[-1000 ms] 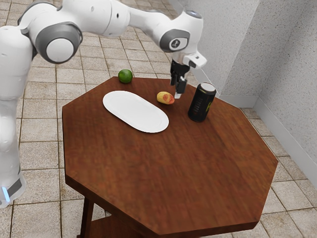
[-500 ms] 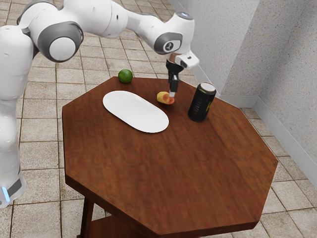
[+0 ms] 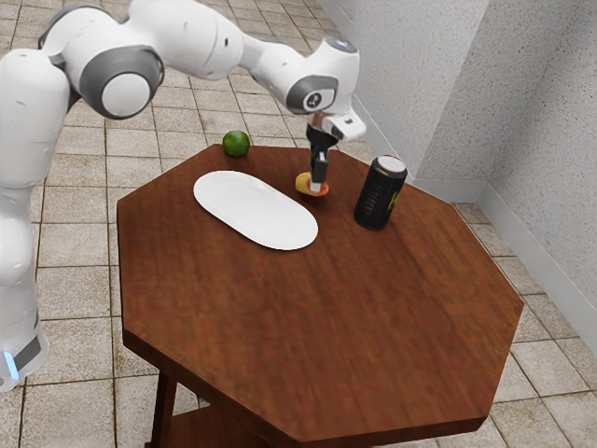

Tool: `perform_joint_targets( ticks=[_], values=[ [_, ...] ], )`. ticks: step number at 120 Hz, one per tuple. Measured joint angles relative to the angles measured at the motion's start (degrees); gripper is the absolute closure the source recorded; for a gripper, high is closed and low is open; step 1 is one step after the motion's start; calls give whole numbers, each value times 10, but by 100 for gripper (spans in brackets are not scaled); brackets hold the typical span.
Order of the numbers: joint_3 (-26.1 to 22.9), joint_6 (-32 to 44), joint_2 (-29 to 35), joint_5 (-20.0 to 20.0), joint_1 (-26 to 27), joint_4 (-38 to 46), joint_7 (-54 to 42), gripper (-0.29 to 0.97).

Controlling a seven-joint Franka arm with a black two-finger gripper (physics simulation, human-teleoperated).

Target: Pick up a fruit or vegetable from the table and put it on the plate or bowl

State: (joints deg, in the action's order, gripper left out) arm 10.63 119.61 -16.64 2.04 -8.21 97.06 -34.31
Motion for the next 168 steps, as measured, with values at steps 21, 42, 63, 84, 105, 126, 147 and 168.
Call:
perform_joint_targets(
  ticks=[21, 42, 63, 84, 105, 126, 147, 168],
  values=[
    [0, 5, -6, 0, -1, 1, -8, 0],
    [0, 12, -11, 1, -1, 13, -14, 0],
    [0, 16, -11, 1, -1, 13, -18, 20],
    [0, 21, -12, -5, -2, 13, -18, 52],
    [-3, 20, 0, -11, 1, 13, -15, 54],
    [-46, -3, 69, -10, 4, 26, -17, 53],
    [-83, -14, 189, -9, 19, 133, -20, 52],
    [-87, -20, 243, -9, 8, 184, -22, 52]
  ],
)
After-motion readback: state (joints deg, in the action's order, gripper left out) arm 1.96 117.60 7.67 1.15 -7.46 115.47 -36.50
